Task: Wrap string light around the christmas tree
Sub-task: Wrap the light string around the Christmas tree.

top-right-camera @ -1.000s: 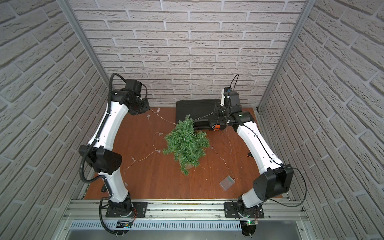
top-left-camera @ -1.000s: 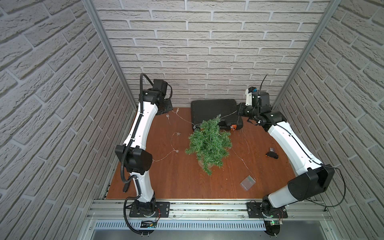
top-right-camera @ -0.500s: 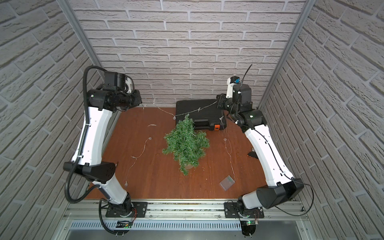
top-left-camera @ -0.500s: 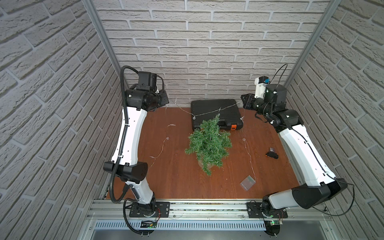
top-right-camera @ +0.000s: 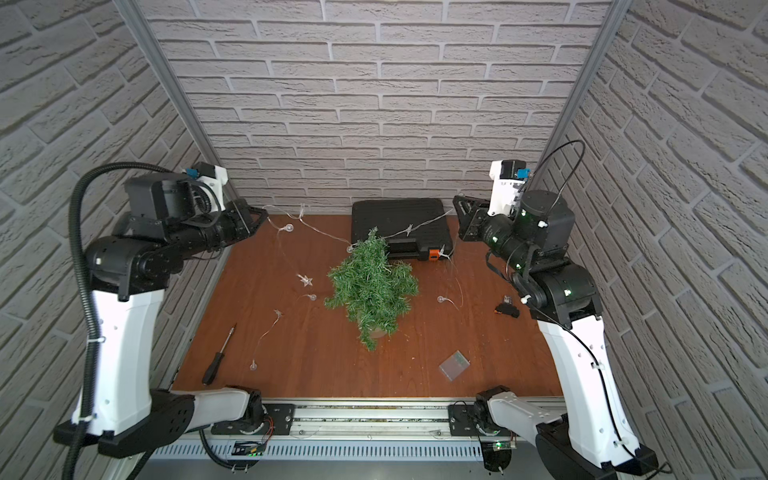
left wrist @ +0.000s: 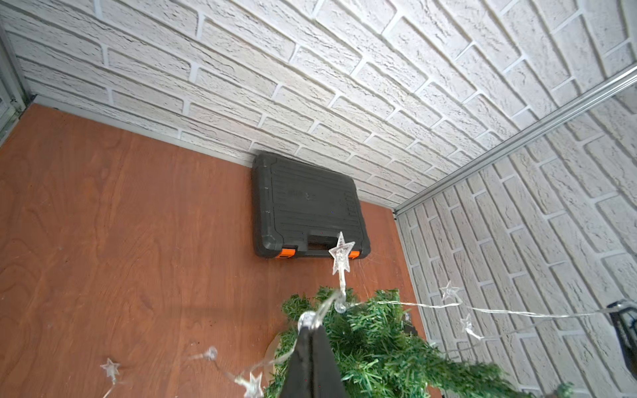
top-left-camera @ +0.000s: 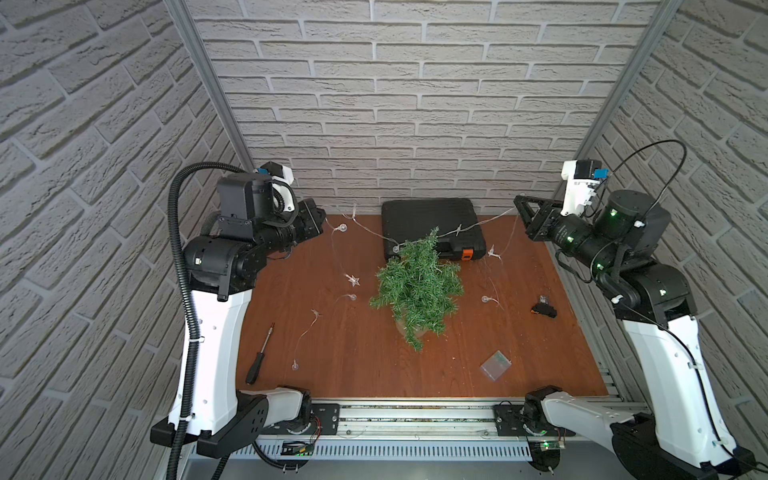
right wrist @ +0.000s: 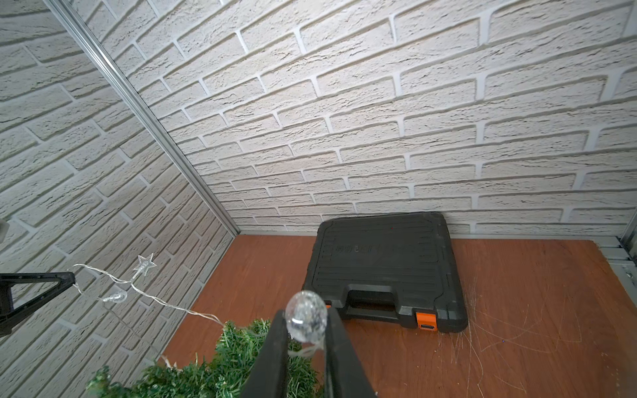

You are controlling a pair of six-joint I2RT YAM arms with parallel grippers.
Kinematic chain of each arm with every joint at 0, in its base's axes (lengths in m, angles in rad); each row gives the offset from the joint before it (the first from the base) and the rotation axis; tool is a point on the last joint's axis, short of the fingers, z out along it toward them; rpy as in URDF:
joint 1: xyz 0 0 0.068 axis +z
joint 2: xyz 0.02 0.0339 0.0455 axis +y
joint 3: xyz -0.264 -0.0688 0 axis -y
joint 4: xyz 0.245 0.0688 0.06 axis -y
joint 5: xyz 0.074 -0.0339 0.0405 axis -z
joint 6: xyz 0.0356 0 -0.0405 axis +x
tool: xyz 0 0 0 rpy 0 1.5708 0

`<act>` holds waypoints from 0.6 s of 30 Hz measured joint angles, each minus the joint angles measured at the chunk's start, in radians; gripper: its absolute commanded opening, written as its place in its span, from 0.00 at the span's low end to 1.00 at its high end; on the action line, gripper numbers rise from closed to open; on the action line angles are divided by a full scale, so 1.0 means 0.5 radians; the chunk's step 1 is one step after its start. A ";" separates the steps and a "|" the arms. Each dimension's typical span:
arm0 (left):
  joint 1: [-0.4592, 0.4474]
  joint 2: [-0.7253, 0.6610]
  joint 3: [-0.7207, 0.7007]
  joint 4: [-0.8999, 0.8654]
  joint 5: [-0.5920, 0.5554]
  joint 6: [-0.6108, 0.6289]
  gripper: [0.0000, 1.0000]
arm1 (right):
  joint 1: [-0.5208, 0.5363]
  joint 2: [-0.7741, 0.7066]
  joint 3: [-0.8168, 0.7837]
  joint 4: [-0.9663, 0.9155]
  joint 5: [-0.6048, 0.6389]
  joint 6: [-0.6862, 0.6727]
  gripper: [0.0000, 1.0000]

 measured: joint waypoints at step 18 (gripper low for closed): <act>-0.117 -0.055 0.109 -0.030 0.185 -0.105 0.00 | 0.000 -0.139 -0.076 -0.169 -0.358 0.069 0.16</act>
